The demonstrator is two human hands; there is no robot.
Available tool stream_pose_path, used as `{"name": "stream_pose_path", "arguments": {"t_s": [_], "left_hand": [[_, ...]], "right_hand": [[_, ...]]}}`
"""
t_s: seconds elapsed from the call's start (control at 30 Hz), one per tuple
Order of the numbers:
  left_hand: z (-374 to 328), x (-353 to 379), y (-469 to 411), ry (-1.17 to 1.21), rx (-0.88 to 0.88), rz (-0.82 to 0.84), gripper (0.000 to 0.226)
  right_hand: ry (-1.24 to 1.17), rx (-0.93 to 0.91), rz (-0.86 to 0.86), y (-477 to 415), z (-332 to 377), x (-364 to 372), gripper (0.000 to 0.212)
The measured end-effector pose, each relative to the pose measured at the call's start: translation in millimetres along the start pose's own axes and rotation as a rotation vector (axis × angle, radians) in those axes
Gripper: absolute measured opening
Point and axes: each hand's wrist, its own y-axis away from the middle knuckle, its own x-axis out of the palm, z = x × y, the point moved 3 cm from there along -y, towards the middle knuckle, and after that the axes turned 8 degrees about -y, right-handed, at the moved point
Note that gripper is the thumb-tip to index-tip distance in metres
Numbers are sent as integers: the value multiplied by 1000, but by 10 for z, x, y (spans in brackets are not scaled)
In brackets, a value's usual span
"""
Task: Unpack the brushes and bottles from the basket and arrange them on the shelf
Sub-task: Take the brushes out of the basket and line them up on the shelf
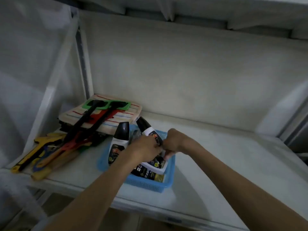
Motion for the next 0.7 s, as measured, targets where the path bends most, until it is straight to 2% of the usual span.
{"name": "stream_pose_path", "arguments": {"t_s": [0.03, 0.1, 0.17, 0.27, 0.37, 0.53, 0.6, 0.7], "left_hand": [[-13, 39, 5, -17, 48, 97, 35], [-8, 94, 35, -67, 80, 137, 41], [3, 83, 86, -142, 67, 59, 44], [54, 22, 138, -305, 6, -79, 37], [138, 14, 153, -403, -118, -33, 39], [82, 70, 174, -625, -218, 166, 48], [87, 76, 145, -618, -231, 198, 50], [150, 103, 81, -603, -270, 176, 49]], "right_hand": [[37, 31, 35, -16, 16, 27, 9], [55, 73, 28, 5, 53, 19, 7], [130, 95, 14, 32, 63, 3, 10], [285, 115, 51, 121, 74, 96, 14], [336, 131, 93, 168, 50, 314, 28], [152, 132, -69, 160, -28, 592, 33], [41, 128, -113, 133, -50, 613, 34], [-109, 225, -143, 154, -66, 603, 33]]}}
